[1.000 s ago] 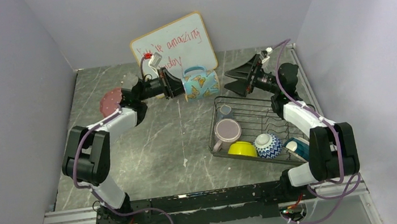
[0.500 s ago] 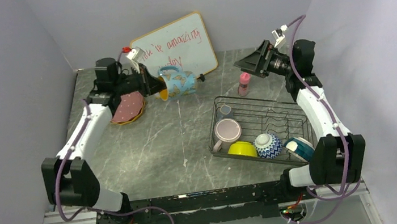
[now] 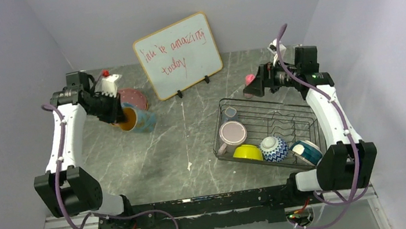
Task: Unload the mixed dishes from the dish rack
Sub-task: Place the cup at the center of the board, then pick up the bowl from the dish rack, then place the bowl at the center of the board.
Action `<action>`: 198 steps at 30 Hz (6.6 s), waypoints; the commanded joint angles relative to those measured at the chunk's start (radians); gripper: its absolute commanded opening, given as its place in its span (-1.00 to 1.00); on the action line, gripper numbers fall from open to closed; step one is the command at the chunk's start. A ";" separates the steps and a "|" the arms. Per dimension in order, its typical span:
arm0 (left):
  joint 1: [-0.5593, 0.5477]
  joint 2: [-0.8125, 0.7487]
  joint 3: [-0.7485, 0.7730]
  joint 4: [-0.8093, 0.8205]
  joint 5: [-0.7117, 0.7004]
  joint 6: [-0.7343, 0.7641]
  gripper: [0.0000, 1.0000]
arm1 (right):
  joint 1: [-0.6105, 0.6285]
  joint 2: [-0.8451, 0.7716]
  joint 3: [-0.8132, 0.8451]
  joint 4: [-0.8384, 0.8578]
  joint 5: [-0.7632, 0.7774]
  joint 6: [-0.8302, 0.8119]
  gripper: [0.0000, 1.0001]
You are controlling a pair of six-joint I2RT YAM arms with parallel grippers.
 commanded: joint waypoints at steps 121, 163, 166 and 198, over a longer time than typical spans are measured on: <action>0.281 -0.059 0.069 0.036 0.186 -0.101 0.88 | 0.392 -0.061 -0.249 -0.618 0.232 -0.967 0.98; 0.252 -0.036 0.108 0.067 0.218 -0.138 0.88 | 0.391 -0.230 -0.093 -0.636 0.236 -0.838 -0.67; 0.224 -0.046 0.096 0.078 0.201 -0.138 0.88 | 0.392 -0.245 -0.079 -0.601 0.242 -0.794 -0.78; -0.361 0.021 -0.015 0.833 0.446 -0.625 0.81 | 0.321 -0.132 0.002 0.432 -0.136 0.411 -1.00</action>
